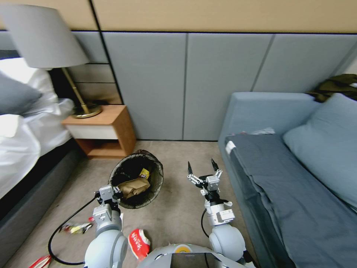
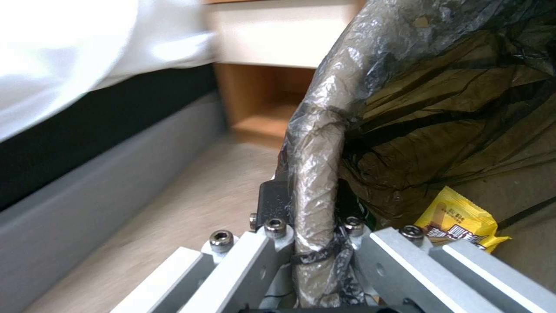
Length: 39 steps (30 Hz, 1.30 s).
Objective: Pick up the trash bin, then pick up the garbage from the floor and place it into the trash bin.
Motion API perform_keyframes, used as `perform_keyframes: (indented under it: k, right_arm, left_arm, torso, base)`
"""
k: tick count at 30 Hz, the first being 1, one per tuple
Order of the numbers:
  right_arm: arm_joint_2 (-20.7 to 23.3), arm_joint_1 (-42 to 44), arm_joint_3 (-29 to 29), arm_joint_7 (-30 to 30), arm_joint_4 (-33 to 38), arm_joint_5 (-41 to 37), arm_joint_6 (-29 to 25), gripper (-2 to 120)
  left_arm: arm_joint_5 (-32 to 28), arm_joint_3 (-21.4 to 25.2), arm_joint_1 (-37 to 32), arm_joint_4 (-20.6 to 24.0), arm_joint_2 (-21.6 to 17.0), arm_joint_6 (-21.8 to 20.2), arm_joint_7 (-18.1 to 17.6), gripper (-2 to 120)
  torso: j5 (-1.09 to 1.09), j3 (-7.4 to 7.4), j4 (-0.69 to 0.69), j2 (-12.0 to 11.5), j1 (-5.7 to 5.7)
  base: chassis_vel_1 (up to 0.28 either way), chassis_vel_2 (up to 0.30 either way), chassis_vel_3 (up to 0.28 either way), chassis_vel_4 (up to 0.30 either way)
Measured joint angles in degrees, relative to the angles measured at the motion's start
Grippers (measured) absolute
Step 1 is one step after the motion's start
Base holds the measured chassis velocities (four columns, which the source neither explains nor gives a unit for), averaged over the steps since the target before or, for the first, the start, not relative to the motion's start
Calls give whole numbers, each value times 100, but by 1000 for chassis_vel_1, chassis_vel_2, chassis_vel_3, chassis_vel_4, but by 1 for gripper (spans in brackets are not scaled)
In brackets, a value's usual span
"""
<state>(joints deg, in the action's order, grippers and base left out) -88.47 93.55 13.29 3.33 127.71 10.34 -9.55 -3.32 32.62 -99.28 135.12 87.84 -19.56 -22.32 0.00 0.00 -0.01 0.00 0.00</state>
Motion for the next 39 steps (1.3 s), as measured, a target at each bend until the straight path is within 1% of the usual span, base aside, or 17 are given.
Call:
perform_keyframes:
  k: [22, 39]
  right_arm:
    - [51, -53, -36, -49, 33, 8, 30, 100]
    - [45, -67, -31, -54, 33, 12, 30, 100]
  left_arm:
    - [4, 46, -56, 151, -44, -53, 0, 0]
    - [-27, 76, -47, 174, -46, -65, -5, 0]
  torso:
    - [0, 0, 0, -1, 0]
    - [0, 0, -1, -1, 0]
  base:
    - [118, 118, 124, 123]
    - [129, 121, 119, 126]
